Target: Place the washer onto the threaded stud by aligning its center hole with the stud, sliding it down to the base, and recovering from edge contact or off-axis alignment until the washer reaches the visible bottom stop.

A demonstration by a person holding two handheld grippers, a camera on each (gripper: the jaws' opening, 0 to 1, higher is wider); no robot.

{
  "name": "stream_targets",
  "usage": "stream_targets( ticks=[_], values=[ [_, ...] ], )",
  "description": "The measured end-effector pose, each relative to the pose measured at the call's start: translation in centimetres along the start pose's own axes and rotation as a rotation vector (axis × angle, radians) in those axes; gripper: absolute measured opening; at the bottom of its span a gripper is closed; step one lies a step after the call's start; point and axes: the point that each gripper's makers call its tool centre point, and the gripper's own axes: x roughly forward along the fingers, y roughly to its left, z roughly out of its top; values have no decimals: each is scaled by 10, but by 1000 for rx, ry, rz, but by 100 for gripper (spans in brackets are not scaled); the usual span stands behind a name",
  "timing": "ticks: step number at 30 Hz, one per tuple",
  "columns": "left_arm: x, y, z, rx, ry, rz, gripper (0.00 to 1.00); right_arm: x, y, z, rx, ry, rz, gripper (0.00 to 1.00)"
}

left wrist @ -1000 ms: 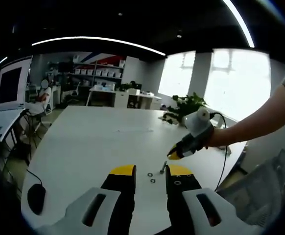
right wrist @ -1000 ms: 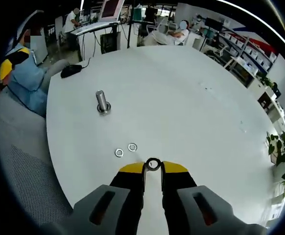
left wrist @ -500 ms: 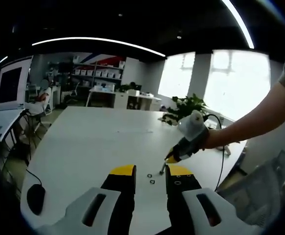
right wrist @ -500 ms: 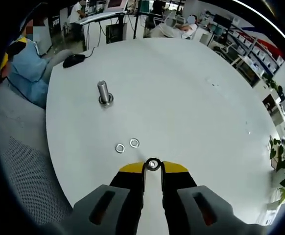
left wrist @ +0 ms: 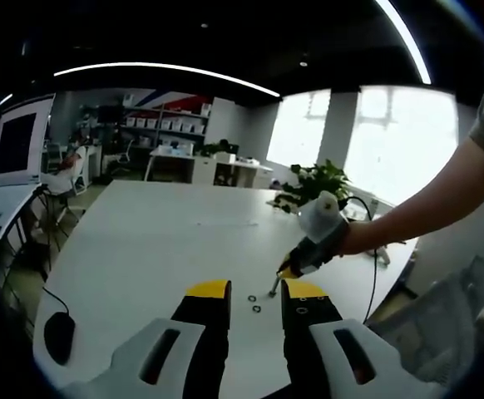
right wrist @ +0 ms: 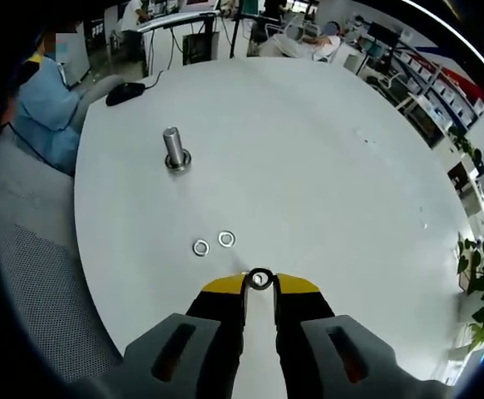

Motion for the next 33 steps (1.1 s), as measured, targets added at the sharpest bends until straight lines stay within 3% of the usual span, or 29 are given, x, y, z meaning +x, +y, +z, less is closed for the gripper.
stream_targets(
  ticks=[33],
  values=[
    [1,-1,-2,-13,7,-7,22,3,1,-1,-4,13,8,15]
  ],
)
